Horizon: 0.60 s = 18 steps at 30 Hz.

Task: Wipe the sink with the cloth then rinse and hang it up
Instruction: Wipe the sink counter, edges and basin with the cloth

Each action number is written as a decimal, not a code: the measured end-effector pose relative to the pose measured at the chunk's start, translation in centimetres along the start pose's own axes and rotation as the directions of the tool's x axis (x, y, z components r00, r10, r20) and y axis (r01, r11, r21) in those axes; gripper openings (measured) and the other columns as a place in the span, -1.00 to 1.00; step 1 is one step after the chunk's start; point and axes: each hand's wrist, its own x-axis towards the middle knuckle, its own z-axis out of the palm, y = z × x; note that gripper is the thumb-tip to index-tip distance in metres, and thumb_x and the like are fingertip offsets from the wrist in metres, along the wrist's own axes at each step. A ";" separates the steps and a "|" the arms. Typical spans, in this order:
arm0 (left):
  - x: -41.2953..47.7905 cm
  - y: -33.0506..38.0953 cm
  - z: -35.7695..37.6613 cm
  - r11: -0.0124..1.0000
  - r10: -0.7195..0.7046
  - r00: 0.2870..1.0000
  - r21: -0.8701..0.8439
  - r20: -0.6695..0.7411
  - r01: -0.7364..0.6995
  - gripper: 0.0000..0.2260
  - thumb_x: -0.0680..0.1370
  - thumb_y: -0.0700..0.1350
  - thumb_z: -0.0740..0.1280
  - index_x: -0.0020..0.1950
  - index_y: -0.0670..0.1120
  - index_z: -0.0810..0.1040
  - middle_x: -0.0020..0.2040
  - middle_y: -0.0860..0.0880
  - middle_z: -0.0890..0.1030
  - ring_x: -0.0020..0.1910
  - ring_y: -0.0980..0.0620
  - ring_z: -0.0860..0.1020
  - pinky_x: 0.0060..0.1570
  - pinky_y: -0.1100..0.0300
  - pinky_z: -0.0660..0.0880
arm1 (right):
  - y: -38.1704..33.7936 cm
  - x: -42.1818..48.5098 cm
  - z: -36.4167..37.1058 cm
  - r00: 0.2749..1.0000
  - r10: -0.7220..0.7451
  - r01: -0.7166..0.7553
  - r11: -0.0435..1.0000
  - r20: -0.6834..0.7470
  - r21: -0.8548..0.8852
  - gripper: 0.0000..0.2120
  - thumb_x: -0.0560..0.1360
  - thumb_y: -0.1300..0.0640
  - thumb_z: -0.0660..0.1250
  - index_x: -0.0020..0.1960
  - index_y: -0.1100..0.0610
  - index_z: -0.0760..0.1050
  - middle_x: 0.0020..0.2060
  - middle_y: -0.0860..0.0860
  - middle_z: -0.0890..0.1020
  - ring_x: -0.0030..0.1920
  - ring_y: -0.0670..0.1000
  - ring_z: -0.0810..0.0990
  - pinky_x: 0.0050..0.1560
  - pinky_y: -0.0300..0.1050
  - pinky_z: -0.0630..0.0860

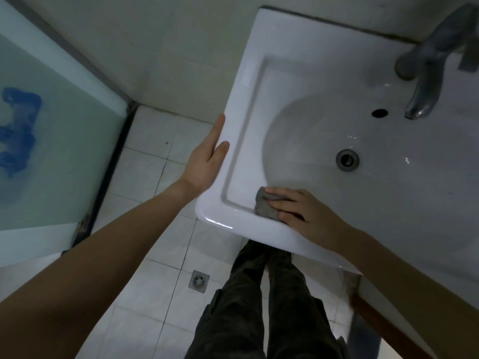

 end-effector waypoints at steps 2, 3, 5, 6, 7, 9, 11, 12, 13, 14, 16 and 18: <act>-0.1 0.3 -0.1 1.000 -0.003 1.000 0.005 0.006 0.003 -0.51 0.67 -0.05 0.08 0.59 0.08 0.04 0.52 0.28 0.15 0.37 0.49 0.22 0.23 0.67 0.09 | 2.0 -2.7 -0.2 0.995 0.094 -0.094 0.996 0.022 0.002 -0.66 0.59 -0.04 0.09 0.33 -0.25 0.37 0.38 -0.42 0.27 0.29 -0.12 0.37 0.34 -0.13 0.26; -0.1 0.5 -0.1 1.000 -0.003 1.000 0.011 0.010 0.003 -0.51 0.67 -0.05 0.08 0.59 0.08 0.03 0.49 0.35 0.14 0.29 0.59 0.23 0.18 0.69 0.11 | 3.3 -4.0 -0.4 0.990 0.133 -0.132 0.991 0.045 -0.024 -0.66 0.59 -0.09 0.06 0.32 -0.29 0.37 0.36 -0.44 0.29 0.29 -0.11 0.38 0.34 -0.08 0.29; -0.2 0.7 0.1 1.000 -0.005 1.000 0.021 0.011 0.004 -0.51 0.68 -0.05 0.07 0.59 0.09 0.02 0.37 0.54 0.14 0.12 0.63 0.33 0.10 0.71 0.15 | 6.4 -6.7 -1.1 0.982 0.176 -0.167 0.979 0.067 -0.117 -0.64 0.59 -0.17 0.03 0.35 -0.31 0.35 0.34 -0.40 0.38 0.29 -0.09 0.42 0.32 0.02 0.37; -0.2 0.7 0.2 1.000 -0.012 1.000 0.016 0.013 0.012 -0.51 0.68 -0.05 0.07 0.59 0.08 0.02 0.35 0.56 0.15 0.10 0.61 0.36 0.10 0.70 0.17 | 7.6 -8.0 -1.8 0.976 0.205 -0.191 0.969 0.077 -0.155 -0.65 0.59 -0.18 0.03 0.34 -0.31 0.36 0.32 -0.35 0.42 0.27 -0.07 0.44 0.29 0.04 0.39; -0.3 0.8 0.2 1.000 -0.018 1.000 0.001 0.007 0.018 -0.51 0.68 -0.05 0.08 0.60 0.06 0.02 0.39 0.50 0.14 0.15 0.63 0.32 0.15 0.69 0.16 | 8.9 -9.3 -2.7 0.966 0.242 -0.212 0.945 0.094 -0.249 -0.67 0.59 -0.14 0.05 0.32 -0.27 0.39 0.31 -0.30 0.46 0.23 -0.05 0.46 0.28 0.02 0.38; -0.1 0.4 0.4 1.000 -0.029 1.000 -0.006 -0.011 0.029 -0.51 0.68 -0.06 0.09 0.59 0.03 0.04 0.48 0.32 0.13 0.27 0.66 0.16 0.27 0.65 0.07 | 11.8 -12.3 -4.6 0.955 0.291 -0.239 0.864 0.053 -0.443 -0.68 0.60 -0.01 0.08 0.23 -0.11 0.53 0.24 -0.12 0.57 0.14 -0.01 0.47 0.19 -0.05 0.33; 0.1 0.2 0.5 0.999 -0.028 0.999 0.024 -0.022 0.028 -0.52 0.68 -0.04 0.10 0.59 0.08 0.05 0.48 0.32 0.13 0.29 0.66 0.11 0.28 0.66 0.03 | 14.4 -15.0 -6.9 0.926 0.359 -0.361 0.743 -0.120 -0.564 -0.63 0.52 -0.05 0.09 0.11 -0.02 0.63 0.12 0.04 0.64 0.04 0.15 0.50 0.06 0.07 0.43; 0.1 0.1 0.7 0.999 -0.033 0.999 0.034 -0.025 0.034 -0.52 0.68 -0.03 0.10 0.59 0.11 0.05 0.47 0.34 0.12 0.29 0.66 0.11 0.27 0.66 0.03 | 15.3 -16.1 -8.3 0.888 0.417 -0.447 0.687 -0.194 -0.573 -0.68 0.48 -0.05 0.19 0.08 -0.02 0.65 0.04 0.11 0.65 -0.05 0.24 0.52 -0.05 0.15 0.50; 0.1 0.1 0.7 0.999 -0.040 0.999 0.034 -0.030 0.041 -0.52 0.68 -0.03 0.10 0.58 0.13 0.05 0.48 0.34 0.12 0.31 0.65 0.11 0.29 0.64 0.03 | 16.4 -16.9 -9.6 0.868 0.434 -0.480 0.607 -0.241 -0.634 -0.76 0.43 0.01 0.34 0.06 -0.02 0.66 -0.03 0.16 0.64 -0.12 0.28 0.54 -0.15 0.18 0.53; 0.3 -0.2 0.7 0.998 -0.055 0.998 0.029 -0.036 0.056 -0.52 0.68 -0.03 0.10 0.57 0.16 0.06 0.48 0.33 0.12 0.35 0.59 0.13 0.34 0.57 0.04 | 17.7 -17.2 -10.7 0.872 0.428 -0.465 0.568 -0.239 -0.679 -0.71 0.35 0.12 0.48 0.07 -0.03 0.66 -0.07 0.19 0.63 -0.14 0.29 0.55 -0.18 0.17 0.53; 0.5 -0.4 0.9 0.998 -0.069 0.996 0.008 -0.047 0.070 -0.55 0.67 0.01 0.10 0.53 0.29 0.07 0.50 0.33 0.12 0.45 0.39 0.15 0.47 0.29 0.06 | 19.1 -16.7 -13.0 0.898 0.412 -0.365 0.502 -0.155 -0.784 -0.53 0.19 0.29 0.59 0.05 0.00 0.66 -0.08 0.23 0.63 -0.13 0.30 0.58 -0.14 0.20 0.50; 0.5 -0.7 1.0 0.999 -0.042 0.997 0.022 -0.066 0.044 -0.57 0.66 0.07 0.10 0.48 0.41 0.08 0.50 0.40 0.14 0.49 0.32 0.16 0.50 0.07 0.10 | 20.9 -15.0 -14.9 0.937 0.316 -0.284 0.438 -0.150 -0.853 -0.50 0.16 0.35 0.58 0.05 0.03 0.66 -0.03 0.25 0.63 -0.10 0.30 0.59 -0.04 0.24 0.49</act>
